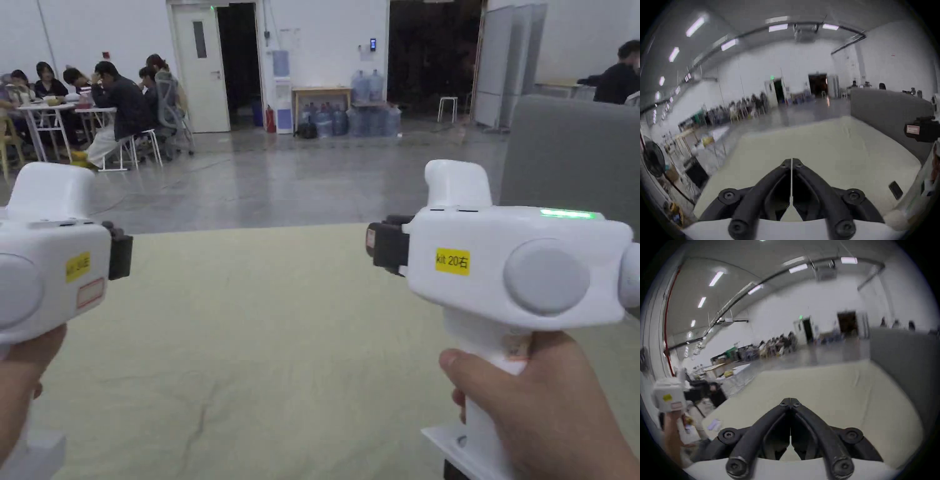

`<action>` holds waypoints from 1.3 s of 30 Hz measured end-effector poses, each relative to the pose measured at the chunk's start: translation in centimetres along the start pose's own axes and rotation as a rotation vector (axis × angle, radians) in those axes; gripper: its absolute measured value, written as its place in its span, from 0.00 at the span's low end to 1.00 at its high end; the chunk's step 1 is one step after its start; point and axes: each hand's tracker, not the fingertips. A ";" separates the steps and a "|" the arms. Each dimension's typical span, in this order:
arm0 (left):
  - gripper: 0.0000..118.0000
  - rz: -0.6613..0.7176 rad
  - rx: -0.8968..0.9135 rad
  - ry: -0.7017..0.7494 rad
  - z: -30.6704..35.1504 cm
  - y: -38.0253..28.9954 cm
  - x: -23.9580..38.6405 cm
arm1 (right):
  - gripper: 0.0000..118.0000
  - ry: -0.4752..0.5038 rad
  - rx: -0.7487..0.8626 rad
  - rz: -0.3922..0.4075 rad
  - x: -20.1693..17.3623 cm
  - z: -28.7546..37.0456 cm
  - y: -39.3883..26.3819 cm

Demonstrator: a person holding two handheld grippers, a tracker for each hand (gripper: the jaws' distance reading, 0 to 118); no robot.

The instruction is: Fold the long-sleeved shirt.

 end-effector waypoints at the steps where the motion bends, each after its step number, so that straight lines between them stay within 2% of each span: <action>1: 0.00 0.017 0.051 0.003 1.1 0.5 1.0 | 0.00 -0.036 0.033 0.028 0.4 1.1 0.1; 3: 0.00 0.104 0.163 -0.036 3.5 1.2 2.7 | 0.00 -0.083 0.080 0.071 1.3 3.2 0.4; 6: 0.00 0.206 0.164 -0.091 5.1 1.2 4.3 | 0.00 -0.107 0.093 0.087 2.3 5.1 0.7; 13: 0.00 0.208 0.129 -0.066 6.5 -0.8 7.1 | 0.00 -0.129 0.107 0.095 2.9 7.1 -1.4; 21: 0.00 0.237 0.063 -0.077 6.9 -2.8 6.8 | 0.00 -0.128 0.100 0.097 2.2 7.6 -1.9; 22: 0.00 0.239 0.062 -0.078 7.0 -2.7 6.7 | 0.08 -0.127 0.102 0.106 2.0 7.6 -1.8; 23: 0.08 0.236 0.068 -0.075 7.2 -2.6 6.7 | 0.36 -0.128 0.102 0.111 1.8 7.7 -1.7; 24: 0.33 0.227 0.074 -0.073 7.5 -2.4 6.7 | 0.64 -0.128 0.098 0.114 1.6 7.6 -1.6; 25: 0.69 0.214 0.077 -0.067 7.7 -2.2 6.8 | 0.88 -0.136 0.091 0.113 1.4 7.5 -1.5; 26: 0.99 0.198 0.076 -0.060 7.7 -2.0 6.9 | 1.00 -0.160 0.078 0.098 1.3 7.2 -1.6; 28: 1.00 0.182 0.099 -0.005 7.7 -2.1 6.9 | 1.00 -0.170 0.074 0.082 1.4 7.1 -1.8; 32: 1.00 0.165 0.114 -0.024 9.4 -2.7 7.7 | 1.00 -0.168 0.071 0.052 1.3 7.6 -1.9; 35: 1.00 0.162 0.112 -0.026 9.2 -2.1 6.9 | 1.00 -0.203 0.054 0.092 0.7 7.3 -2.0; 39: 1.00 0.179 0.110 -0.050 9.3 -2.3 7.1 | 1.00 -0.228 0.054 0.104 0.0 7.6 -2.3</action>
